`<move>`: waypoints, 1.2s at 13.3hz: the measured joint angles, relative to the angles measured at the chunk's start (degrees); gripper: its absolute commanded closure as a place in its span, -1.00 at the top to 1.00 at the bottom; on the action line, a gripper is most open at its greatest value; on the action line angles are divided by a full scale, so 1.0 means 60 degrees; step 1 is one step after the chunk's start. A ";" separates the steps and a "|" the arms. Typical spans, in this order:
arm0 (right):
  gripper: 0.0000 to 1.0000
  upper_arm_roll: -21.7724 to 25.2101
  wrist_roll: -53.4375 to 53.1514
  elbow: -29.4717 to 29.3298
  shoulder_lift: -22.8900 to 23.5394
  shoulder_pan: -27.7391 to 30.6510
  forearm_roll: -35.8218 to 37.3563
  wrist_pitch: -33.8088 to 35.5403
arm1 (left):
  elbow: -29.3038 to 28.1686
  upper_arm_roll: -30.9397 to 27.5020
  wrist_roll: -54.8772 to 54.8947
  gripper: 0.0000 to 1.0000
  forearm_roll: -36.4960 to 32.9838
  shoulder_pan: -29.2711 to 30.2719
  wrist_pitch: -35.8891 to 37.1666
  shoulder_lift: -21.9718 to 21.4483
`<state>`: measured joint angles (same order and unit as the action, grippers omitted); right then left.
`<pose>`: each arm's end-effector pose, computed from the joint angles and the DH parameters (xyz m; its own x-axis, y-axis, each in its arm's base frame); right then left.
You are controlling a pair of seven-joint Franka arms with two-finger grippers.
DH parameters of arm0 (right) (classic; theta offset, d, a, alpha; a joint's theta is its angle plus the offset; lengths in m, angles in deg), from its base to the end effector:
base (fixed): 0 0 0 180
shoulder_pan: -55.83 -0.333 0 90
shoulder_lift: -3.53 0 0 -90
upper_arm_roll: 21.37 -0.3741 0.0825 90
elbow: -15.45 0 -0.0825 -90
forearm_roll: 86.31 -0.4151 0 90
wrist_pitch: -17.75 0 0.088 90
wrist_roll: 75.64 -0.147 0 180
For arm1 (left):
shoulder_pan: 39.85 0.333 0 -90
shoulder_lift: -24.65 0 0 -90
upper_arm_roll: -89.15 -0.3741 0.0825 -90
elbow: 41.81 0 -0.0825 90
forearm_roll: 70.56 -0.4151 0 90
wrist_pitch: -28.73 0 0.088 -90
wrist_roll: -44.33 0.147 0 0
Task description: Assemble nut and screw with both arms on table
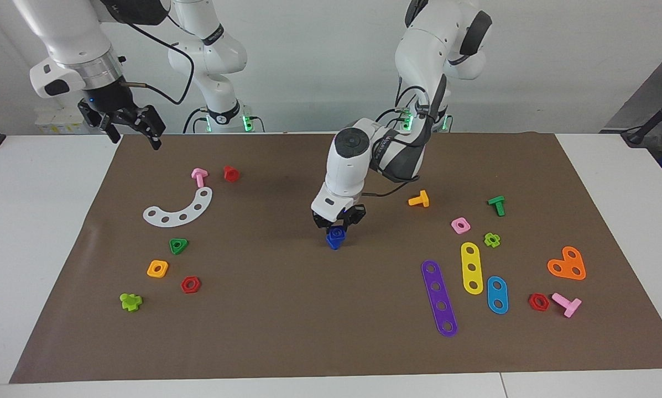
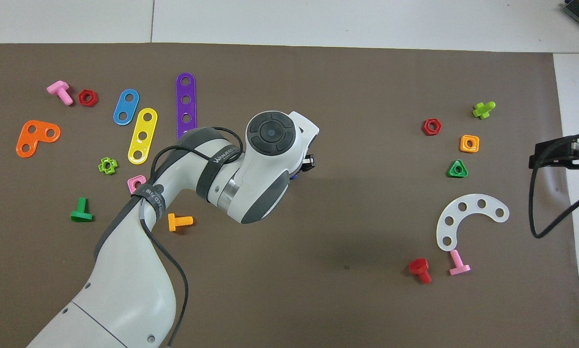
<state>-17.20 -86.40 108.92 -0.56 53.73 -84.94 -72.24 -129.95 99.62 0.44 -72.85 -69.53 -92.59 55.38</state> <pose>0.5589 -0.0253 0.6529 0.9750 -0.2219 0.0138 -0.2221 -0.9749 0.0164 0.5955 -0.4715 0.3464 0.9973 0.0727 -0.0030 0.0727 -0.9944 0.0773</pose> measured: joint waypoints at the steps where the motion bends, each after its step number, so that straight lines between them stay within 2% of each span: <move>1: 1.00 0.0000 0.0000 0.0004 0.0000 0.0000 0.0001 0.0001 | 0.0018 -0.0001 0.0000 -0.53 0.0000 0.0000 0.0000 0.0007; 16: 1.00 0.0000 0.0000 0.0055 0.0000 0.0000 0.0002 -0.0006 | 0.0044 0.0008 0.0000 -0.51 0.0081 -0.0001 0.0526 0.0044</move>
<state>-17.20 -86.40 109.25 -0.56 53.73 -84.93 -72.27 -129.68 99.67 0.44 -72.36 -69.54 -89.43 55.64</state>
